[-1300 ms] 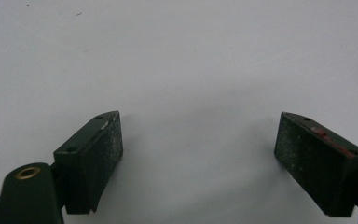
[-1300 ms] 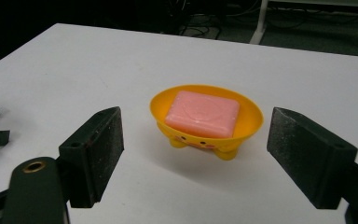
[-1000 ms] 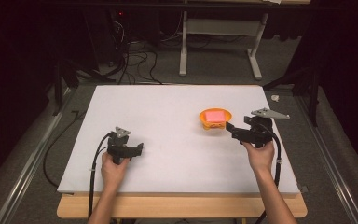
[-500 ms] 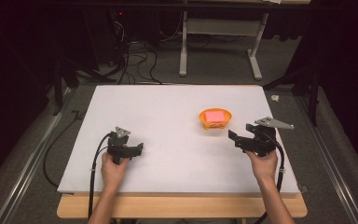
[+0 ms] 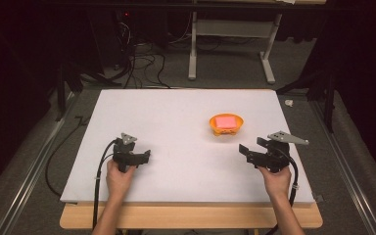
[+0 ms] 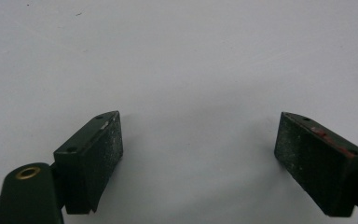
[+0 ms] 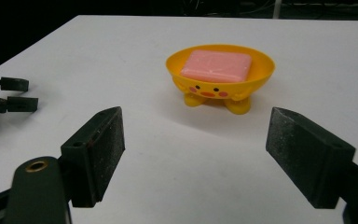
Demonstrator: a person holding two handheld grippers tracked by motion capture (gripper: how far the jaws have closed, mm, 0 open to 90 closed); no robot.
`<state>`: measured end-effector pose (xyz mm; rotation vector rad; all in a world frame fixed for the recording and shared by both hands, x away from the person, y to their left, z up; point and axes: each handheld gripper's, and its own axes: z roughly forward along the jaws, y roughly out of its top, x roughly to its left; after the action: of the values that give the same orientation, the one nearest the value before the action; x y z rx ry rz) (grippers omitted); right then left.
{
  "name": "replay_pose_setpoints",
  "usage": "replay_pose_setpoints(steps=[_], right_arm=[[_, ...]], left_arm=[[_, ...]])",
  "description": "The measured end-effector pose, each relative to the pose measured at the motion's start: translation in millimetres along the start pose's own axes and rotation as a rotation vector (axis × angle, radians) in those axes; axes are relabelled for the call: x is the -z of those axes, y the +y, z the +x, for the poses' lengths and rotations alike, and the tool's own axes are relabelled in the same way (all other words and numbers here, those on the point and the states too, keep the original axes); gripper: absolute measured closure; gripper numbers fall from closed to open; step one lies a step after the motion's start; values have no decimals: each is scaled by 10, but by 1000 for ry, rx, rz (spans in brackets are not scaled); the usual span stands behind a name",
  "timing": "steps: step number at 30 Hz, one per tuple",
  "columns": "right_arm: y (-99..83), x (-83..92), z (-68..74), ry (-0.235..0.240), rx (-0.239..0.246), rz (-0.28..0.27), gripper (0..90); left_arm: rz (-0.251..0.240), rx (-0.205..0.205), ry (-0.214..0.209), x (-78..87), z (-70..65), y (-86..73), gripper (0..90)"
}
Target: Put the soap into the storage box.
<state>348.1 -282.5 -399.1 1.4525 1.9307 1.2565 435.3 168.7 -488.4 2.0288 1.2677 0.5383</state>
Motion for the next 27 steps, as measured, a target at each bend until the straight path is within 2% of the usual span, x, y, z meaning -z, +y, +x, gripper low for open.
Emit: replay_pose_setpoints(steps=[9, 16, 20, 27], right_arm=[[-71, 7, 42, 29, -13, 0, 201], [-161, -16, 71, 42, -6, 9, 204], [-195, -27, 76, 42, -24, 8, 205], [-212, -108, 136, 59, -17, 13, 205]], left_arm=[[-2, 0, 1, -1, -1, -1, 159], [0, 0, 0, 0, 0, 0, 159], [0, 0, 0, 0, 0, 0, 159], [0, -1, 0, 0, 0, 0, 159]])
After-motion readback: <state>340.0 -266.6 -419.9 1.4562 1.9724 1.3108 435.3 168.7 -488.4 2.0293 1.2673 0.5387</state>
